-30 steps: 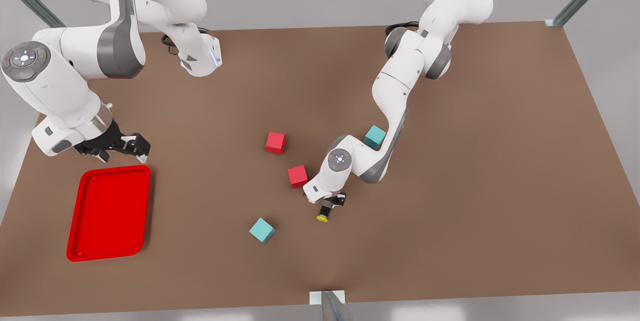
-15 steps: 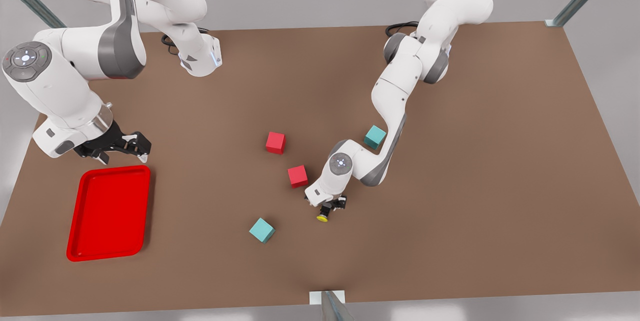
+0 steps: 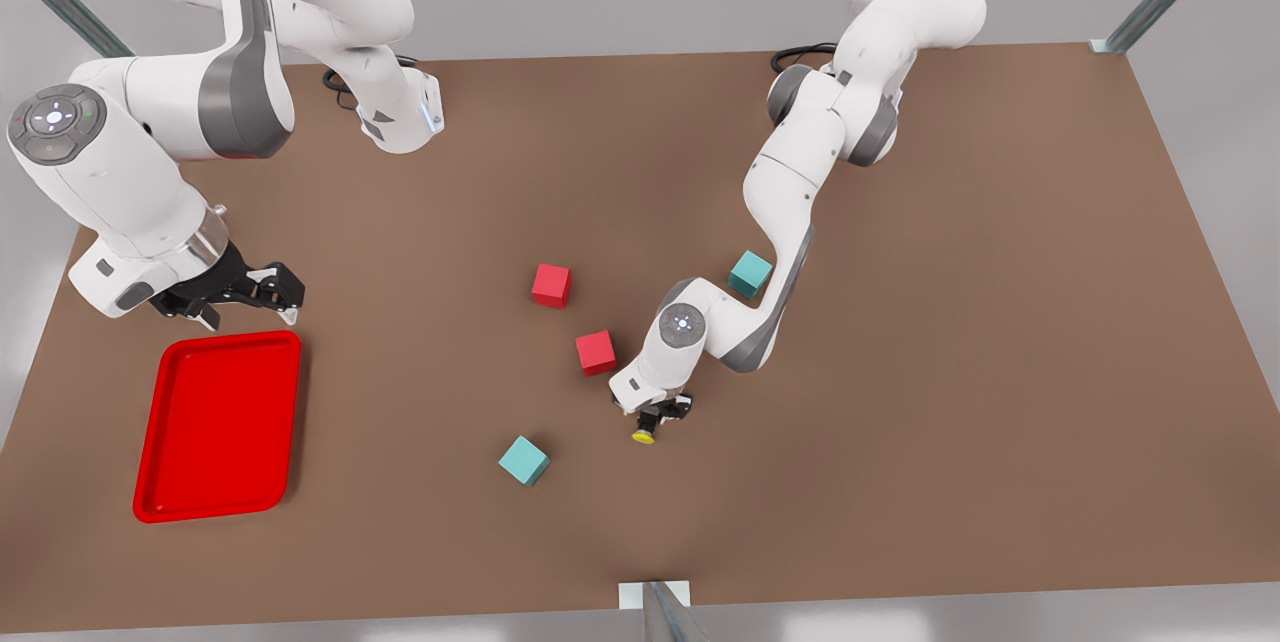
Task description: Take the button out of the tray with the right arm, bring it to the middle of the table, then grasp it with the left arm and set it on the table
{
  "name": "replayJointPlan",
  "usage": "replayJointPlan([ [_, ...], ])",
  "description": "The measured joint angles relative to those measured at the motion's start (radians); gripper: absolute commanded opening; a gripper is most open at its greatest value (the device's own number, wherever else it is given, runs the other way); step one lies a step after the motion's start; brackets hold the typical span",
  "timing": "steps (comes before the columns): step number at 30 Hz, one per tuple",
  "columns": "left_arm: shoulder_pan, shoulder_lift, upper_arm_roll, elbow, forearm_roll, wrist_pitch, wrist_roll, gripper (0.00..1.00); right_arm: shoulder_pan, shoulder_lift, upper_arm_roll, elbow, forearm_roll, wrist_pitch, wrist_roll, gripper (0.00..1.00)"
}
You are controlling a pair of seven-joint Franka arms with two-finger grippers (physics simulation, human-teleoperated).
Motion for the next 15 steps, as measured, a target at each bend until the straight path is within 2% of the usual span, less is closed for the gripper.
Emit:
replayJointPlan([
  [10, -0.003, -0.004, 0.027, -0.002, 0.001, -0.017, -0.002, 0.65, 0.002, 0.001, 0.0, 0.0, 0.0, 0.0, -0.009, 1.0],
  [15, -0.005, -0.004, 0.028, -0.002, 0.002, -0.023, -0.003, 0.54, 0.002, 0.002, 0.0, 0.0, 0.0, 0.0, -0.012, 1.0],
])
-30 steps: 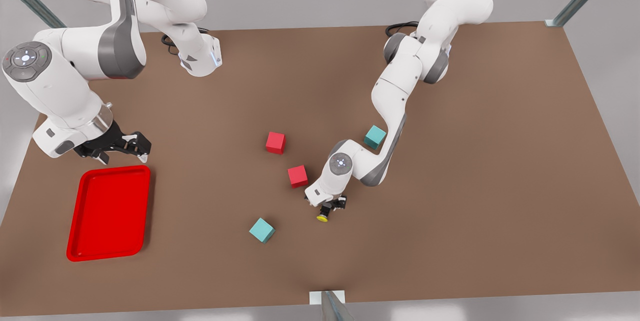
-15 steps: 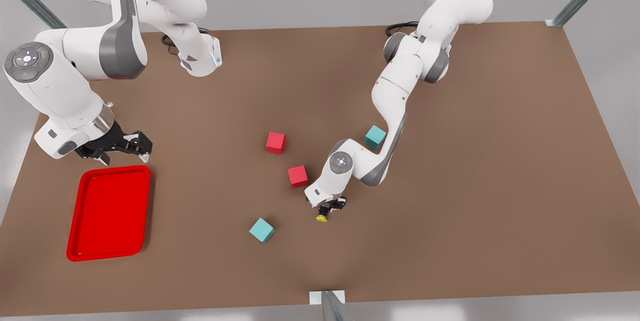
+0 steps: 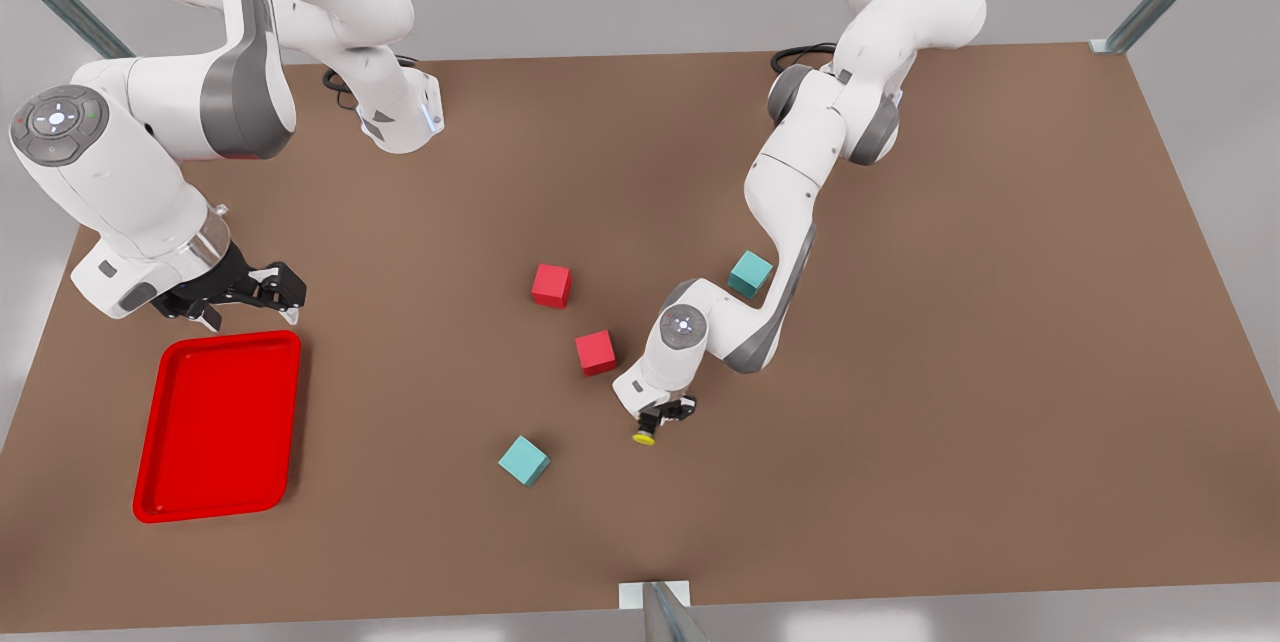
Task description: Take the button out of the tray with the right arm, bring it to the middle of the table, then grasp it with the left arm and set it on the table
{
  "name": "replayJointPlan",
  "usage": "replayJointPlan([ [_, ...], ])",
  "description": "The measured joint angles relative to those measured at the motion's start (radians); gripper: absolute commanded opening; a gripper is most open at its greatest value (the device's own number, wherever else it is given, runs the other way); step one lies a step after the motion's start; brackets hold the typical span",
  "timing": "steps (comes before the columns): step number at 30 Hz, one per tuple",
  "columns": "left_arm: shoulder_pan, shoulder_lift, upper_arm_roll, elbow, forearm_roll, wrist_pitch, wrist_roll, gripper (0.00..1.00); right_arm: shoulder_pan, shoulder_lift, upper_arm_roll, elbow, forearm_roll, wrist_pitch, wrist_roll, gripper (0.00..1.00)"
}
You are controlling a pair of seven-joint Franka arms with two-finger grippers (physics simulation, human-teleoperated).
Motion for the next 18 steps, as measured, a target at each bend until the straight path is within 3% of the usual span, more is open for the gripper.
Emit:
replayJointPlan([
  [3, -0.001, 0.0, 0.0, 0.0, 0.003, -0.002, -0.003, 0.48, 0.0, 0.0, 0.0, 0.0, 0.0, 0.0, -0.001, 1.0],
  [9, -0.004, -0.018, 0.001, 0.0, 0.007, -0.011, -0.011, 0.48, 0.0, 0.001, 0.0, 0.0, 0.0, 0.0, -0.004, 1.0],
  [12, -0.008, -0.086, 0.067, -0.003, 0.007, -0.032, -0.017, 0.48, 0.001, 0.002, 0.0, 0.0, 0.0, 0.0, -0.005, 1.0],
  [14, -0.049, -0.133, 0.21, -0.005, 0.007, -0.075, -0.03, 0.48, -0.003, 0.002, 0.0, 0.0, 0.0, 0.0, -0.005, 1.0],
  [18, -0.27, -0.142, 0.684, -0.075, 0.007, -0.154, -0.167, 0.47, 0.001, 0.004, 0.0, 0.0, 0.0, 0.0, -0.007, 1.0],
])
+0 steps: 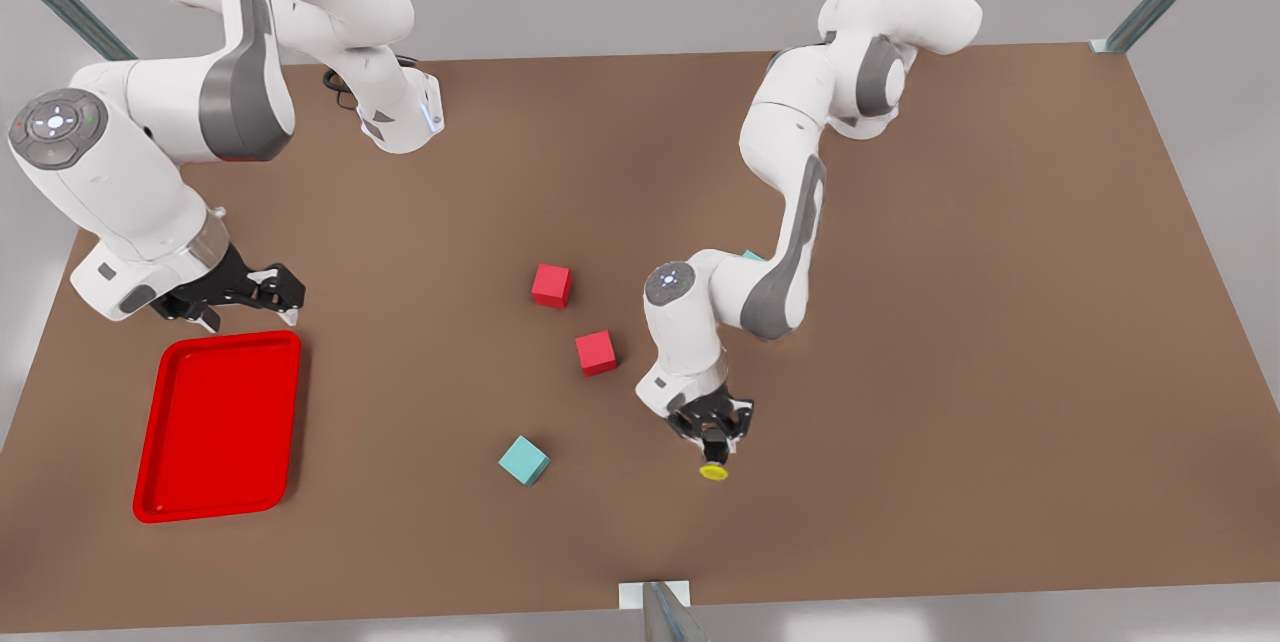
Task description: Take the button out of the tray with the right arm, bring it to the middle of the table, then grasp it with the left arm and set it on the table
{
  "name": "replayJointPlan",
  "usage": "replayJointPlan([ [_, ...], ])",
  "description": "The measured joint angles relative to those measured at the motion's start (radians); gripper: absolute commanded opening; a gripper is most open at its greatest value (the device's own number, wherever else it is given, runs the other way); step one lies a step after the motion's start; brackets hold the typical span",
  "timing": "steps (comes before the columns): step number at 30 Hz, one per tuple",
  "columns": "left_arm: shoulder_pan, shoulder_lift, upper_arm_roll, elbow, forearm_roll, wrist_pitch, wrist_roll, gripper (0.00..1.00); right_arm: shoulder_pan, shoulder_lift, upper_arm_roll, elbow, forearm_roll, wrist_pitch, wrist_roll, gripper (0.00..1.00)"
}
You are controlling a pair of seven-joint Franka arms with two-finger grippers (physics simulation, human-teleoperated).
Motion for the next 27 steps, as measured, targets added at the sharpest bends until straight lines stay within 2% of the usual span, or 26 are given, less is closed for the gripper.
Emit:
replayJointPlan([
  [1, -0.054, 0.005, 0.097, -0.047, 0.005, -0.022, -0.055, 0.47, 0.002, 0.0, 0.0, 0.0, 0.0, 0.0, 0.0, 1.0],
  [3, -0.114, 0.008, 0.183, -0.141, 0.082, -0.063, -0.187, 0.47, 0.004, 0.001, 0.0, 0.0, -0.001, 0.0, -0.001, 1.0],
  [10, -0.199, 0.027, 0.189, -0.337, 0.375, -0.145, -0.781, 0.47, 0.004, 0.001, 0.001, 0.0, -0.001, 0.0, -0.004, 1.0],
  [14, -0.176, 0.044, 0.047, -0.363, 0.618, -0.16, -1.075, 0.48, 0.005, 0.001, 0.001, 0.0, -0.001, 0.0, -0.005, 1.0],
  [17, -0.163, 0.073, 0.001, -0.364, 0.771, -0.156, -1.261, 0.48, 0.005, 0.003, 0.001, 0.0, 0.0, 0.0, -0.005, 1.0],
  [27, -0.06, 0.118, -0.165, -0.364, 1.008, -0.103, -1.715, 0.48, 0.006, 0.007, 0.002, 0.0, 0.001, 0.0, -0.007, 1.0],
])
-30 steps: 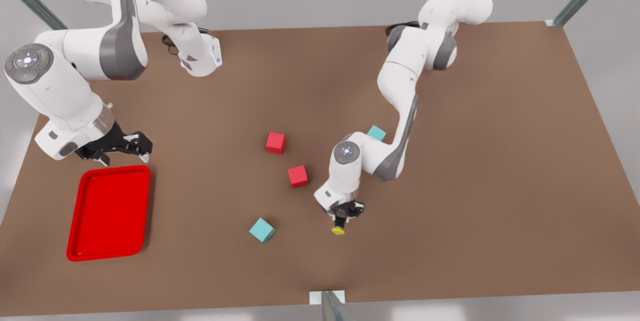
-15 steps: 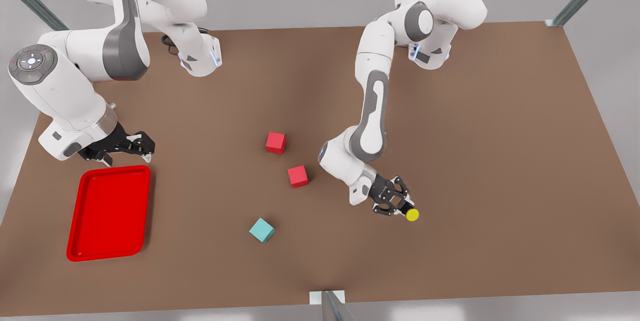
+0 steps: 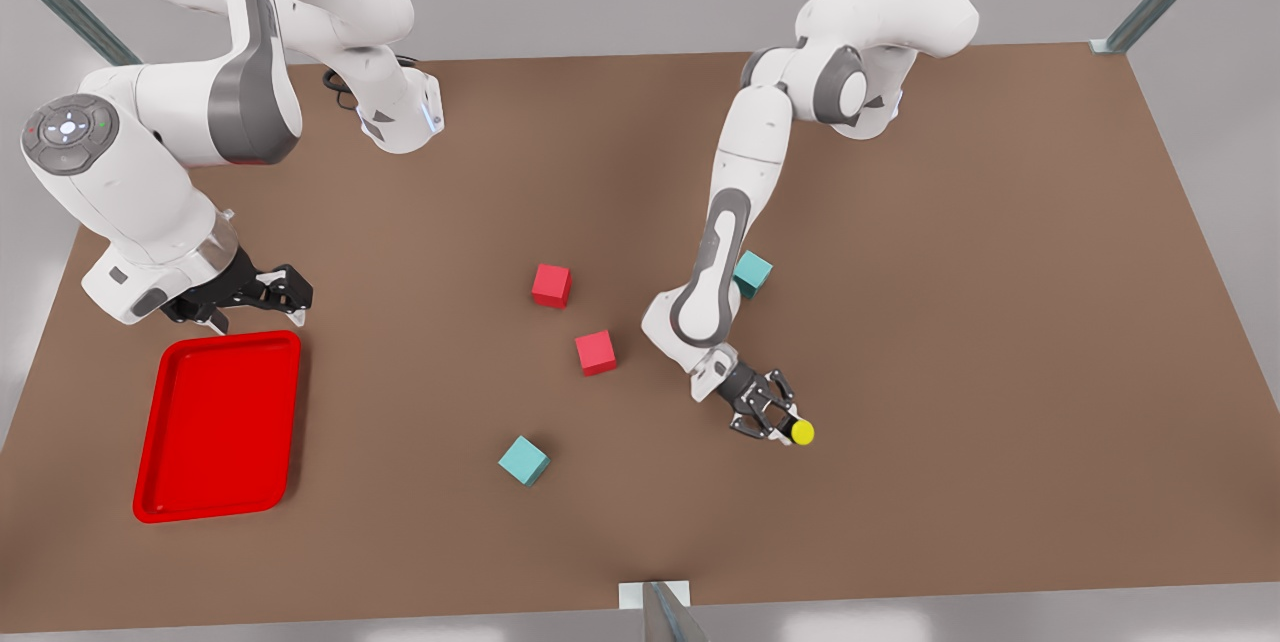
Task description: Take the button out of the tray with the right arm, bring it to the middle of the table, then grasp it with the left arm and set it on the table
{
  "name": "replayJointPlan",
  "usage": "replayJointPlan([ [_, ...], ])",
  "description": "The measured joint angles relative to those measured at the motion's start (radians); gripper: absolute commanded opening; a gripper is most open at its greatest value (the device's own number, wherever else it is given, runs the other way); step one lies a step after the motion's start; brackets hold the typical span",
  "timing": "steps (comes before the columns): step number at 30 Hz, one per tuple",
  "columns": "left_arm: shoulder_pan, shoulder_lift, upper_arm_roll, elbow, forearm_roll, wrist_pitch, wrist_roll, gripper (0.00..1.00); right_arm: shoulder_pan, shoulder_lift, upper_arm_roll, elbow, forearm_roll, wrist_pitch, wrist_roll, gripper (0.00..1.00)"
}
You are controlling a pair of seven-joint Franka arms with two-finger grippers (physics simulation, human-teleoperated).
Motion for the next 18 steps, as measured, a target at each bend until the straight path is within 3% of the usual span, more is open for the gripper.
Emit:
replayJointPlan([
  [7, 0.014, 0.031, -0.013, 0.0, 0.076, 0.014, -0.197, 0.48, 0.0, 0.0, 0.001, 0.0, 0.001, 0.0, -0.001, 1.0],
  [8, 0.014, 0.034, -0.013, 0.0, 0.082, 0.015, -0.219, 0.7, 0.0, 0.0, 0.001, 0.0, 0.001, 0.0, -0.001, 1.0],
  [9, 0.014, 0.034, -0.013, 0.0, 0.089, 0.016, -0.241, 1.0, 0.0, 0.0, 0.001, 0.0, 0.001, 0.0, -0.001, 1.0],
  [18, 0.008, 0.035, -0.013, 0.0, 0.107, 0.017, -0.396, 1.0, 0.0, 0.0, 0.002, -0.001, 0.001, 0.0, -0.002, 1.0],
])
